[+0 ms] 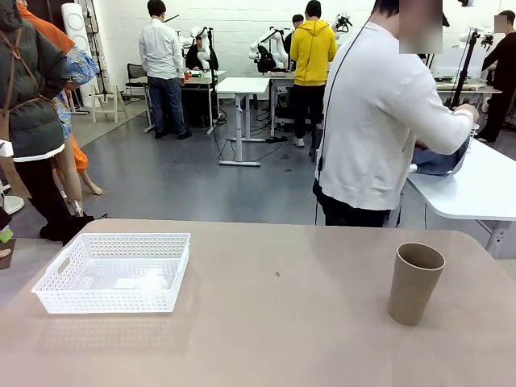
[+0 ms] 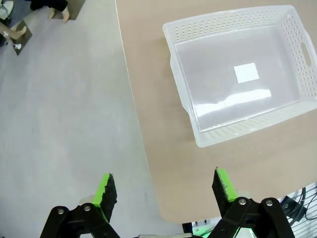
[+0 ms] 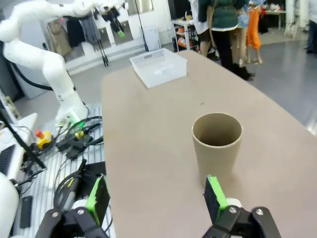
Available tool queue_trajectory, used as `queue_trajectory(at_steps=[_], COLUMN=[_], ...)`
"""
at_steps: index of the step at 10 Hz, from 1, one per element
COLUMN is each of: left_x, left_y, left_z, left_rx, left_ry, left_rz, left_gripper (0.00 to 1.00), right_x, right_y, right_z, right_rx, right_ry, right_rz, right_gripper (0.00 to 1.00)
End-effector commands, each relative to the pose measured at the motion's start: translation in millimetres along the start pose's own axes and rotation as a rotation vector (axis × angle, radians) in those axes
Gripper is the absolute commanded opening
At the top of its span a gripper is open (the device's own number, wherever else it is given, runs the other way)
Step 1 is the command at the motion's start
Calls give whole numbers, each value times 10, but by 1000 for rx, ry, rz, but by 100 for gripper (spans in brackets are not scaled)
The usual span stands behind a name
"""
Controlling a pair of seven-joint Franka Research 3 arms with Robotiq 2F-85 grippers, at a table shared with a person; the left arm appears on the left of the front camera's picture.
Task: Clean and organize the cups into the basket.
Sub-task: Pick up the Organizing basket and move it to the center of the table, then pick up the Reusable plastic cup from the right side of the table and place it inside the Organizing basket.
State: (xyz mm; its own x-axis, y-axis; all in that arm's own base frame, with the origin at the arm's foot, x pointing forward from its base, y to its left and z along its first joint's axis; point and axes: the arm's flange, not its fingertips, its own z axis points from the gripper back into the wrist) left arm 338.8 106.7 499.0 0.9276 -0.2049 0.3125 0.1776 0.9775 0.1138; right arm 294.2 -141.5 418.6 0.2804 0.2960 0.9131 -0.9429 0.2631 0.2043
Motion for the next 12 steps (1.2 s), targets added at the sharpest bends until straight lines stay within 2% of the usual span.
queue_trajectory(at_steps=[1,2,3,6,7,9,10,12], left_x=[-230,-243,27,27,38,28,7,-18], left_y=[-195,-163,-40,-40,-42,-5,-13,-2], left_z=[-238,-149,-30,-30,-32,-82,-44,-5], left_rx=[-35,-54,-11,-11,-26,-60,-54,-57], left_ry=[-22,-82,0,0,-13,23,13,7], left_rz=[58,88,13,13,24,68,72,75], left_gripper=[100,100,100,100,100,100,100,100], right_x=[-108,0,0,-24,-22,-134,-250,-392], right_y=[56,0,0,10,-16,-274,-464,-681], right_z=[86,0,0,15,-130,-426,-566,-764], right_rx=[27,0,0,3,16,53,85,94], right_ry=[-20,0,0,-7,46,65,44,66], right_rz=[-53,0,0,-10,142,265,286,317], right_gripper=[100,100,100,100,100,100,100,100])
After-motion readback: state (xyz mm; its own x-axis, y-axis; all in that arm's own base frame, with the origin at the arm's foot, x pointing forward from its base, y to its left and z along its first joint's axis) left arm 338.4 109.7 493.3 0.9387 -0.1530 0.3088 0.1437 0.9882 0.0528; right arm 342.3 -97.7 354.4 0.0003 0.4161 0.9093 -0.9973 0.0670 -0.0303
